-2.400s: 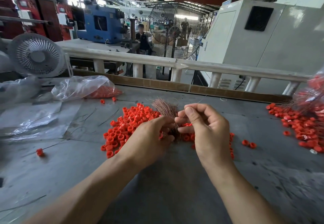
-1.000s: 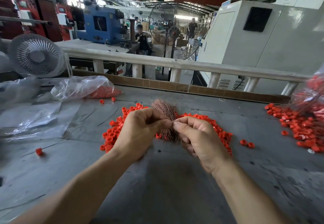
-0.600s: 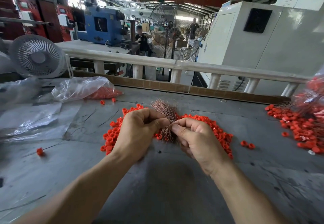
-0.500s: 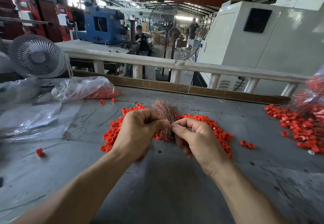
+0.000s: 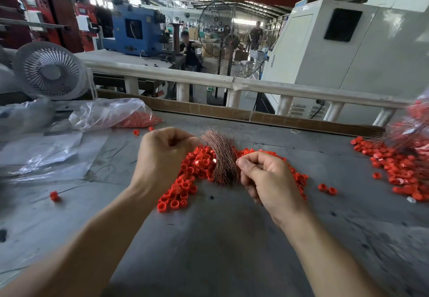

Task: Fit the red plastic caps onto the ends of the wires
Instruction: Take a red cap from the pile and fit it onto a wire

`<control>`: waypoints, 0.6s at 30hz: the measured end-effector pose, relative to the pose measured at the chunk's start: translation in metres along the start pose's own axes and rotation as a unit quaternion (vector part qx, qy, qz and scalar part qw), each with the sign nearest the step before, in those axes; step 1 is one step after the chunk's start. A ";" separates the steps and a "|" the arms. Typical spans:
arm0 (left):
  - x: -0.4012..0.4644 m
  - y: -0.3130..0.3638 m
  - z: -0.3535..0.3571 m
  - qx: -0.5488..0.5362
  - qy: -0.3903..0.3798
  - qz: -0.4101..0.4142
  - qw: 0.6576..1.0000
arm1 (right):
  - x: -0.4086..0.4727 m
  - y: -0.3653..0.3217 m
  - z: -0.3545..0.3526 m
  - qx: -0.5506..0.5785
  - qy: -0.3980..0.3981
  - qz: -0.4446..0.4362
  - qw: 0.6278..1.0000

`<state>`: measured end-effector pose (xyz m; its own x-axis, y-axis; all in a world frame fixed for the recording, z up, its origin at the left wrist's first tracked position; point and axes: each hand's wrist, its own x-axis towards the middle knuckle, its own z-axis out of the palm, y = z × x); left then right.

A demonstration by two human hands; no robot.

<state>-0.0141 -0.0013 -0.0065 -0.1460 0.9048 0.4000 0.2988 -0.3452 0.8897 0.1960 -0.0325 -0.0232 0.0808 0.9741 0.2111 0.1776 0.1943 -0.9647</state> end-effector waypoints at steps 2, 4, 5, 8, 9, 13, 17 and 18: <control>0.003 -0.001 -0.004 0.059 0.026 0.005 0.998 | 0.000 0.001 0.000 0.005 0.014 0.006 1.000; 0.004 -0.003 -0.004 0.129 0.017 0.006 0.991 | 0.000 0.002 0.002 0.001 0.023 0.006 1.000; 0.003 -0.004 -0.004 0.166 0.002 0.007 0.986 | 0.000 0.002 0.002 -0.002 0.027 0.004 1.000; -0.002 -0.007 -0.001 0.268 -0.041 0.028 0.962 | 0.001 0.004 0.003 -0.017 0.035 0.001 0.999; -0.004 -0.008 0.000 0.293 -0.047 0.041 0.954 | 0.001 0.005 0.003 -0.024 0.038 0.000 0.999; -0.004 -0.013 0.001 0.368 -0.048 0.086 0.925 | -0.001 0.006 0.005 -0.058 0.028 -0.002 0.998; -0.002 -0.015 0.003 0.401 -0.052 0.087 0.910 | -0.003 0.004 0.008 -0.085 0.014 -0.009 0.996; -0.002 -0.015 0.004 0.406 -0.054 0.087 0.908 | -0.003 0.003 0.009 -0.084 0.013 -0.009 0.996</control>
<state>-0.0147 0.0033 -0.0210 0.0502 0.8887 0.4557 0.9118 -0.2270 0.3422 0.1877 -0.0337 -0.0282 0.1009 0.9667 0.2352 0.3417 0.1883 -0.9208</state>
